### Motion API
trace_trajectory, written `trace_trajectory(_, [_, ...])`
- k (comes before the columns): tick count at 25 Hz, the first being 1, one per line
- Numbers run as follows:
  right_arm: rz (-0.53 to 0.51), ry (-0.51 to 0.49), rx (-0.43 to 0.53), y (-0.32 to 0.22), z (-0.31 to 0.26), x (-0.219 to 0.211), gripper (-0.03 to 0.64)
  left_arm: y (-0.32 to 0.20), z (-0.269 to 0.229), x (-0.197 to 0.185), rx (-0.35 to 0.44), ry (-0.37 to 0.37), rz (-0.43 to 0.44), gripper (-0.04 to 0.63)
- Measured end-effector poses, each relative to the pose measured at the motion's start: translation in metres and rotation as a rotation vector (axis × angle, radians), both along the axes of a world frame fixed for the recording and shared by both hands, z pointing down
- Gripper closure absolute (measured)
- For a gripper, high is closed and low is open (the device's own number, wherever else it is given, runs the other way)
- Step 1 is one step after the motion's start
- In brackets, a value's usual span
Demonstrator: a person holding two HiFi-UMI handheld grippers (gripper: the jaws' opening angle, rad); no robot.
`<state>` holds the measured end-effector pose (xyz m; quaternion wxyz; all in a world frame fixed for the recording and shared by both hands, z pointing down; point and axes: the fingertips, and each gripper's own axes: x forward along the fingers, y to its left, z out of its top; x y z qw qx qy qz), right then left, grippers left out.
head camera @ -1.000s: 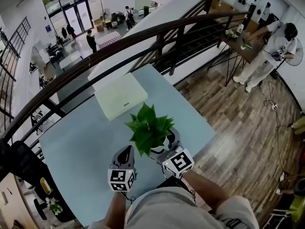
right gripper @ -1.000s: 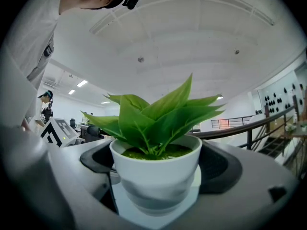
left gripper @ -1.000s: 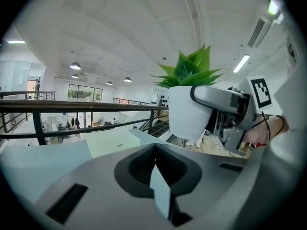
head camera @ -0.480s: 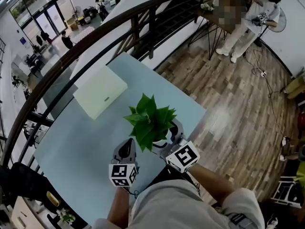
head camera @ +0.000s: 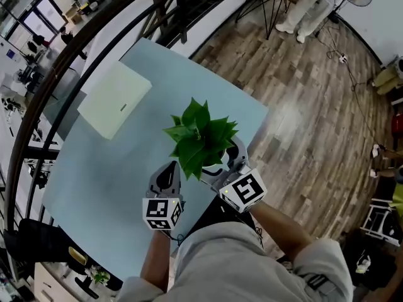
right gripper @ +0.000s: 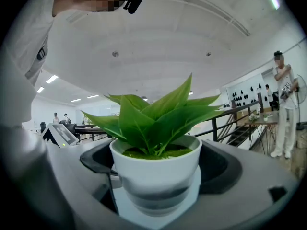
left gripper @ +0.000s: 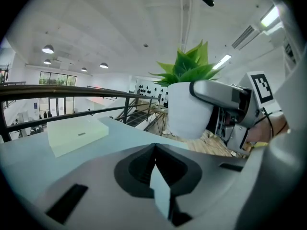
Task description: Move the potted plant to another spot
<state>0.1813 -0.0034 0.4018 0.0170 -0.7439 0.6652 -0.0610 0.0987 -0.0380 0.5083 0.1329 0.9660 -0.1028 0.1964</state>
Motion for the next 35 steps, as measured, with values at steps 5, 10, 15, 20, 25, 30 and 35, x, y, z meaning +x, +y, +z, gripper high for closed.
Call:
trace_trajectory(5, [0.034,-0.028,-0.025,0.01,0.019,0.013,0.087,0.01,0.013,0.004,-0.009,-0.028,0.019,0.583])
trace_trajectory(10, [0.055,-0.036,-0.044,0.008,0.034,0.029,0.087,0.009,0.023,0.009,-0.021,-0.051,0.019,0.583])
trace_trajectory(15, [0.069,-0.054,-0.07,0.006,0.057,0.04,0.087,0.01,0.033,0.01,-0.027,-0.069,0.012,0.583])
trace_trajectory(20, [0.076,-0.086,-0.081,-0.002,0.075,0.059,0.087,0.005,0.042,0.02,-0.029,-0.095,-0.001,0.583])
trace_trajectory(25, [0.061,-0.085,-0.108,-0.014,0.094,0.076,0.087,0.001,0.056,0.033,-0.042,-0.124,-0.011,0.583])
trace_trajectory(30, [0.067,-0.113,-0.13,-0.024,0.116,0.103,0.087,-0.001,0.065,0.053,-0.046,-0.149,-0.03,0.583])
trace_trajectory(35, [0.054,-0.138,-0.154,-0.039,0.136,0.123,0.087,-0.008,0.071,0.067,-0.049,-0.172,-0.053,0.583])
